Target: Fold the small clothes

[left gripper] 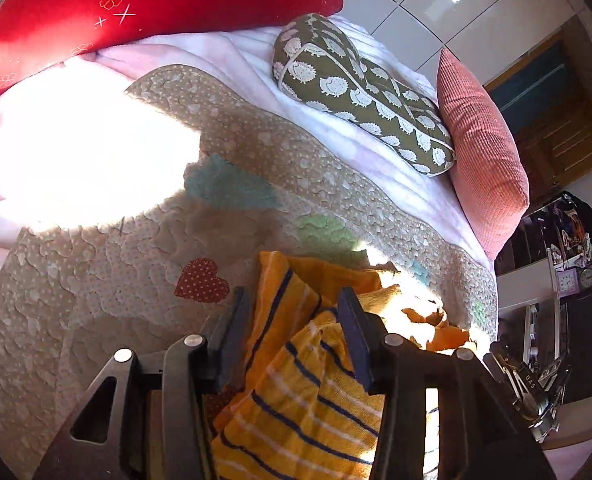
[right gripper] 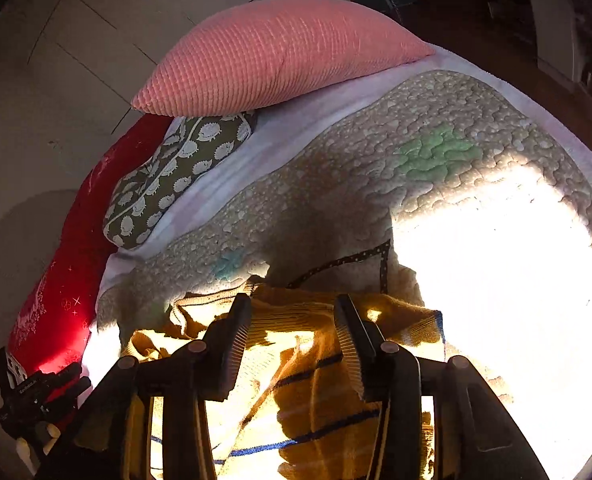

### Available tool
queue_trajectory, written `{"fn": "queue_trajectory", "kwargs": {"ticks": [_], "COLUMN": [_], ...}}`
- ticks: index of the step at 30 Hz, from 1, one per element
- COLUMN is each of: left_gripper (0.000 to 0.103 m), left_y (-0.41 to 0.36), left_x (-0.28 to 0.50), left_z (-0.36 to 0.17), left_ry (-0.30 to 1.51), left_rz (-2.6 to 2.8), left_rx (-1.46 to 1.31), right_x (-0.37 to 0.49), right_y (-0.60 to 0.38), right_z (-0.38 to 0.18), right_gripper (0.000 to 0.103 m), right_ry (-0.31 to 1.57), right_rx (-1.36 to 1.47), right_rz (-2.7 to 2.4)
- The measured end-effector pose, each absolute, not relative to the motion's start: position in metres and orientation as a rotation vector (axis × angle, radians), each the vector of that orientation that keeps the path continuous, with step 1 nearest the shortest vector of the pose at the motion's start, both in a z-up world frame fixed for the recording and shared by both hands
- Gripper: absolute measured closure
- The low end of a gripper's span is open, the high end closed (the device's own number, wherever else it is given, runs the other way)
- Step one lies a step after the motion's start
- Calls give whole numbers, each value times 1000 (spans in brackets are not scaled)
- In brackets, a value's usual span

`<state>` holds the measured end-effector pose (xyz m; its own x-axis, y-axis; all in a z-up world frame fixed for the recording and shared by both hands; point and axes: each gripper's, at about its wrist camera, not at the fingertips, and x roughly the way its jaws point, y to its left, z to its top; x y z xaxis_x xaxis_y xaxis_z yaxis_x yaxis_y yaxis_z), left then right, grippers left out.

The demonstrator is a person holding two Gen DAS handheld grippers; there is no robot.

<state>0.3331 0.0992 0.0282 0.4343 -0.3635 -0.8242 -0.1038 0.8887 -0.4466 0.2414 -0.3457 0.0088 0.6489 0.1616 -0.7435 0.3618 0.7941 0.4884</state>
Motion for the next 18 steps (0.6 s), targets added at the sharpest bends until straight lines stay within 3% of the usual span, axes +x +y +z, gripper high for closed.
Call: {"fn": "queue_trajectory", "kwargs": {"ticks": [2, 4, 6, 8, 18], "left_gripper": [57, 54, 43, 41, 38], "left_y": [111, 120, 126, 131, 155], "left_x": [310, 282, 251, 221, 117], "left_z": [40, 52, 61, 65, 45], "left_ry": [1085, 1021, 954, 912, 921], "left_rz": [-141, -94, -47, -31, -38], "left_rx": [-424, -340, -258, -206, -176], "right_x": [234, 225, 229, 237, 286], "right_y": [-345, -333, -304, -269, -119], "right_z": [25, 44, 53, 53, -35], "right_gripper": [57, 63, 65, 65, 65], "right_ry": [846, 807, 834, 881, 1109], "right_rx": [633, 597, 532, 479, 334], "right_rz": [-142, -121, -50, 42, 190]}}
